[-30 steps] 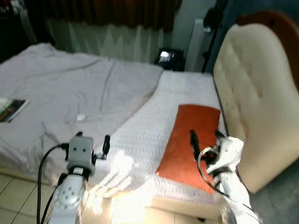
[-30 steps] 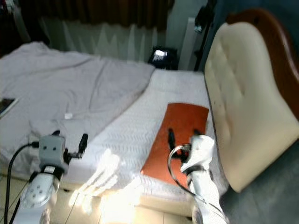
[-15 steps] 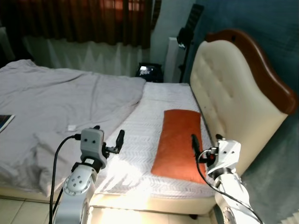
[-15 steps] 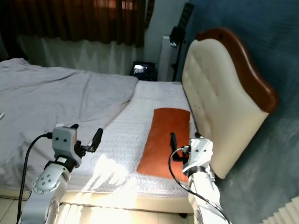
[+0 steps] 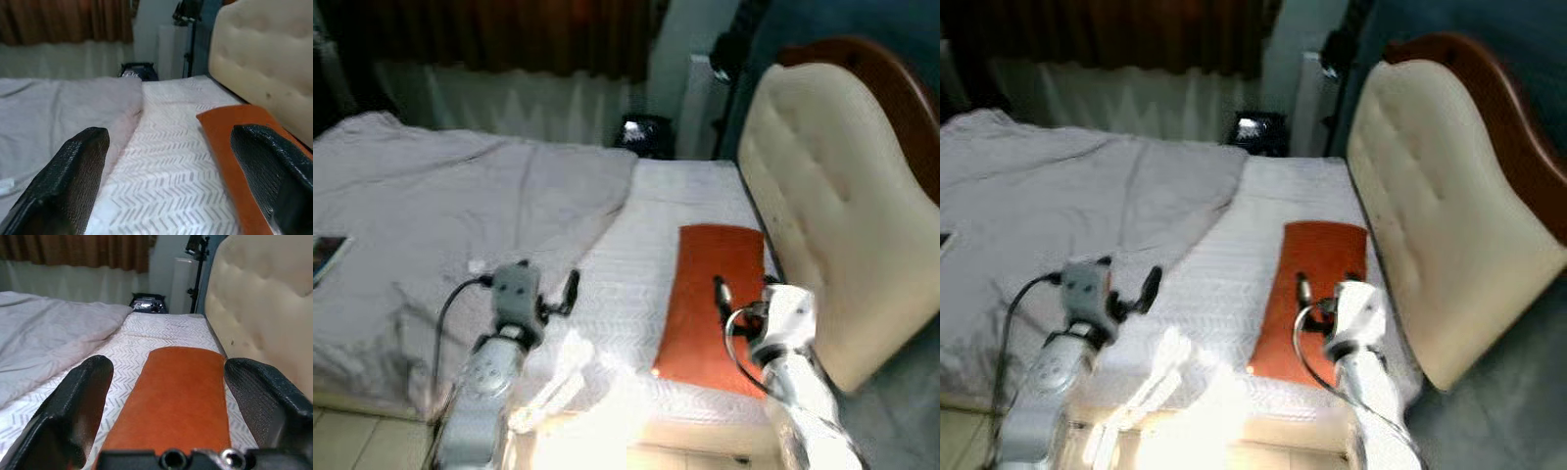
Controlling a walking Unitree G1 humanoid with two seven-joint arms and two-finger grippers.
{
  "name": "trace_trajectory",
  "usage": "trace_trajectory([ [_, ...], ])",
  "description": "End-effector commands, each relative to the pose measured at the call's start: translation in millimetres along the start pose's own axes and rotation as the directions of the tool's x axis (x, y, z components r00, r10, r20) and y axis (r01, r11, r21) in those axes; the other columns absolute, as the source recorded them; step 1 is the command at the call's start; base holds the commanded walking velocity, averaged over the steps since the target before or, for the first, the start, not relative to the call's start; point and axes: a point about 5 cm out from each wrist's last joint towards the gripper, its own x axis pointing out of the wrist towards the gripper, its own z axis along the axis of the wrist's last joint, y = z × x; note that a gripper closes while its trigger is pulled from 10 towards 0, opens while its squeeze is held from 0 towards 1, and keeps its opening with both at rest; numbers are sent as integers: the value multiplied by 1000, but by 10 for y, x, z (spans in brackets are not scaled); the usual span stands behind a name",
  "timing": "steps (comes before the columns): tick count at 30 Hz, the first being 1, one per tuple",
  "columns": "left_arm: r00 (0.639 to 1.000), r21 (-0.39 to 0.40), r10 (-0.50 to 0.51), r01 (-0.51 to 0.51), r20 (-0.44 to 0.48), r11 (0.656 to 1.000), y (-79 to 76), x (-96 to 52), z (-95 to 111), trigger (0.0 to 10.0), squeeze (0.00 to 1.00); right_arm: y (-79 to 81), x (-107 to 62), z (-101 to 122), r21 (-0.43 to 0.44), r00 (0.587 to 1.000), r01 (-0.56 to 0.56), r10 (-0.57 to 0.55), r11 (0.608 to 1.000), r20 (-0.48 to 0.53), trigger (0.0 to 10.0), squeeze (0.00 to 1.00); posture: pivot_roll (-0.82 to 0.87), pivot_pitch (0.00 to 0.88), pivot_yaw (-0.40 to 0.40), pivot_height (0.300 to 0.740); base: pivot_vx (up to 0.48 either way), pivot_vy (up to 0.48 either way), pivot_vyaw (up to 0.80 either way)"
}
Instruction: Clean up the room
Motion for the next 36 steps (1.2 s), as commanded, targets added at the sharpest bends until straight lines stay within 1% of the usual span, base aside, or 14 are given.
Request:
trace_trajectory([
  [1,1000,20,2,-1,-17,1000,33,-7,-19,10000,0,48,39,12,18,1000,-12,12,1000,-5,10000,0,34,42,-58,740,0,0,0],
  [5,999,18,-33,33,-11,999,0,-5,-1,10000,0,34,39,-6,25,1000,2,-2,1000,-10,10000,0,43,49,-57,740,0,0,0],
  [17,999,15,-48,48,-12,999,-48,27,18,10000,0,30,31,-15,32,1000,15,-15,999,-13,10000,0,24,44,-63,740,471,0,0],
  [20,998,21,-54,54,-17,998,-59,33,10,10000,0,33,29,-31,25,1000,13,-13,1000,-17,10000,0,22,41,-63,740,472,0,0],
  [23,998,43,-58,59,-26,997,-73,55,7,10000,0,36,33,-40,21,1000,15,-15,1000,-20,10000,0,19,35,-62,740,472,0,0],
  [25,997,76,-60,64,-45,995,-74,94,-11,10000,0,42,43,-54,12,1000,19,-19,1000,-24,10000,0,17,24,-57,740,0,0,0],
  [29,996,71,-69,73,-54,995,-66,124,-16,10000,0,20,87,-101,26,998,38,-36,999,-52,10000,0,15,13,-46,740,0,0,0],
  [32,996,71,-69,73,-54,995,-66,124,-16,10000,0,20,87,-101,26,998,38,-36,999,-52,10000,0,15,13,-46,740,0,0,0],
  [33,995,66,-77,80,-57,995,-67,135,-18,10000,0,1,105,-116,23,997,52,-51,998,-61,10000,0,16,11,-45,740,0,0,0],
  [34,993,87,-102,107,-55,990,-79,172,5,10000,0,-34,153,-103,-1,995,79,-79,997,-60,10000,0,18,0,-34,740,0,0,0],
  [35,993,87,-102,107,-55,990,-79,172,5,10000,0,-34,153,-103,-1,995,79,-79,997,-60,10000,0,18,0,-34,740,0,0,0],
  [36,992,101,-115,120,-53,988,-79,198,25,10000,0,-61,180,-75,-19,994,102,-103,995,-47,10000,0,16,0,-31,740,0,0,0],
])
